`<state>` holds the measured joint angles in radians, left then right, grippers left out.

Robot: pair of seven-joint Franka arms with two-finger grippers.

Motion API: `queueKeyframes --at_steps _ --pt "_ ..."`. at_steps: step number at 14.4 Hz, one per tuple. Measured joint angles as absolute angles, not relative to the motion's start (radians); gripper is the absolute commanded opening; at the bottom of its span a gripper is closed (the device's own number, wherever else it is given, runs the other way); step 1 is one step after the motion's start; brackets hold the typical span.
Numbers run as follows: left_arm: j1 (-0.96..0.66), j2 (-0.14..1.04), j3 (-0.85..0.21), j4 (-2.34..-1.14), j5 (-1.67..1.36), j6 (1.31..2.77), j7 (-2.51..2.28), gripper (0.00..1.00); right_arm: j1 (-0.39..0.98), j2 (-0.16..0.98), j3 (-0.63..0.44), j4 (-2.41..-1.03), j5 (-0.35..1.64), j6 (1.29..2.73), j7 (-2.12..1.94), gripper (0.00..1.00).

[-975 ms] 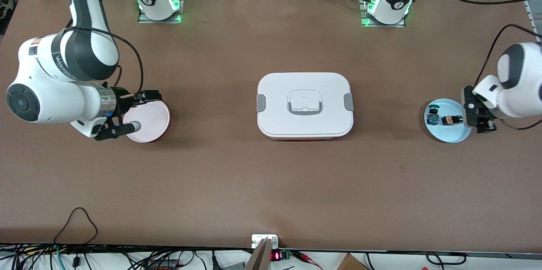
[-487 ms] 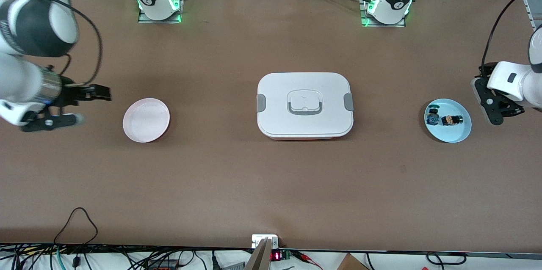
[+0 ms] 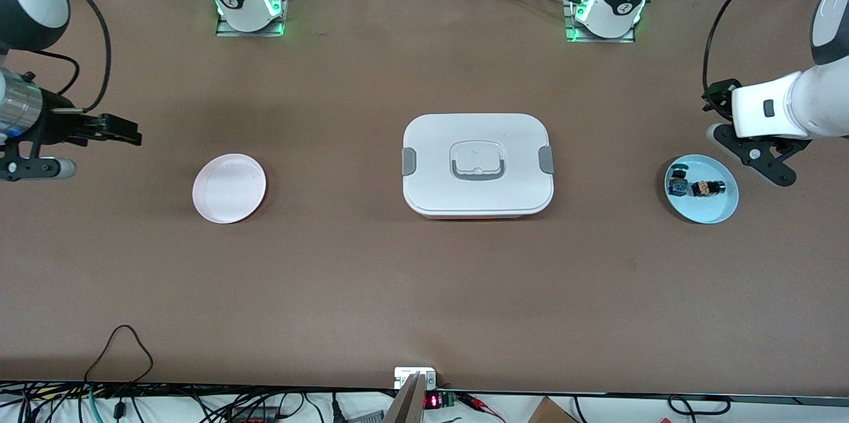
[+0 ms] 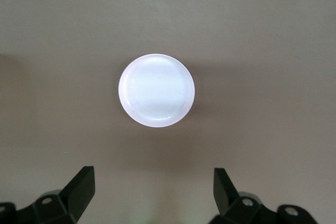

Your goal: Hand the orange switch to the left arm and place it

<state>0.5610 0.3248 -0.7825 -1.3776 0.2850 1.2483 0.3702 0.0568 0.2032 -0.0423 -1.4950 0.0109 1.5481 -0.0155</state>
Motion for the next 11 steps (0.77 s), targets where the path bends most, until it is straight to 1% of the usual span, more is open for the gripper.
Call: queueKeyframes --at_steps 2,3,5,7,8,10,11 --pt "0.538 0.318 -0.766 -1.367 0.252 1.249 0.244 1.0 0.039 0.198 -0.022 -1.513 0.006 1.567 -0.016 1.0" --pt "0.497 0.308 -0.721 -1.364 0.239 1.256 0.207 1.0 0.035 0.186 -0.021 -1.54 0.006 1.596 -0.016 1.0" --pt "0.334 0.277 -0.514 -1.363 0.181 1.296 0.176 1.0 0.028 0.136 -0.021 -1.631 0.006 1.671 -0.016 1.0" --pt "0.182 0.247 -0.311 -1.379 0.119 1.389 0.132 1.0 0.025 0.087 -0.021 -1.698 0.006 1.696 -0.016 1.0" --pt "0.134 0.218 -0.239 -1.416 0.089 1.471 0.072 1.0 0.025 0.071 -0.021 -1.71 0.006 1.696 -0.016 1.0" --pt "0.058 0.123 -0.144 -1.552 0.052 1.638 -0.088 1.0 0.024 0.056 -0.019 -1.713 0.006 1.696 -0.016 1.0" --pt "0.015 0.07 -0.105 -1.619 0.049 1.685 -0.121 1.0 0.024 0.054 -0.019 -1.712 0.006 1.697 -0.016 1.0"
